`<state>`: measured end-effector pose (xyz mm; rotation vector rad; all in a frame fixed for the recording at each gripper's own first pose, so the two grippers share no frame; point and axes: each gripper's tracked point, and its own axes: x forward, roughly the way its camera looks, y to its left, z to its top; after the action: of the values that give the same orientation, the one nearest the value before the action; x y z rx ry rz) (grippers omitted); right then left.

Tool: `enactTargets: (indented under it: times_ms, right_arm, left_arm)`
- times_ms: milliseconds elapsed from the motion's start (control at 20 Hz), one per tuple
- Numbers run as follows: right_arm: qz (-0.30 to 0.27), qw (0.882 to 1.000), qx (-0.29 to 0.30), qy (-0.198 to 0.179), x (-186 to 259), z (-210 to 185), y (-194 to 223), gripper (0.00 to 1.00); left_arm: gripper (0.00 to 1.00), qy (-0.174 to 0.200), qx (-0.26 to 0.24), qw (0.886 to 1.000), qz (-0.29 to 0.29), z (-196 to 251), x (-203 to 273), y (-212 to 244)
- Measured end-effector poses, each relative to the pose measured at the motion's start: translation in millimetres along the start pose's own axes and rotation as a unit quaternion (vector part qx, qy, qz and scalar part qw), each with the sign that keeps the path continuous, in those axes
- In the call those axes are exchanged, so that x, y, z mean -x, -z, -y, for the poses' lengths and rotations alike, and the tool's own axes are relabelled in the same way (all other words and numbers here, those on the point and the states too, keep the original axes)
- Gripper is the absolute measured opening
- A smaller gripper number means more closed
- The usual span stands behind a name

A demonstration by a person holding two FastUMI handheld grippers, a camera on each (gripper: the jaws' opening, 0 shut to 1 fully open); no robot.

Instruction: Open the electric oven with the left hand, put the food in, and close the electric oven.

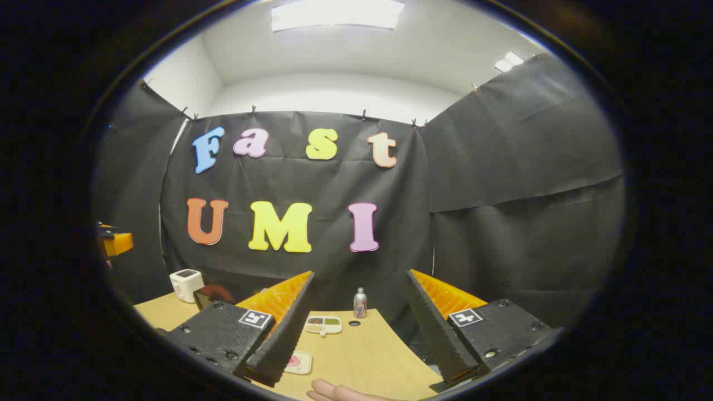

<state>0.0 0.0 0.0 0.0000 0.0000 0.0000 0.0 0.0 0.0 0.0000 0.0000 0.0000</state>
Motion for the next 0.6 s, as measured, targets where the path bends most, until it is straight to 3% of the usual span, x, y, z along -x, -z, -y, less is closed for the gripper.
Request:
enactTargets:
  times_ms: [50,600]
  right_arm:
    - [-0.002,1.000,-0.002,-0.001,-0.4,0.1,1.5,0.96]
    - [-0.001,1.000,-0.013,-0.012,-7.3,4.7,12.4,0.96]
  left_arm:
    - [0.95,0.001,-0.001,1.000,0.000,0.1,-0.2,0.1]
    - [0.95,0.032,-0.013,0.999,0.010,15.2,-15.9,2.3]
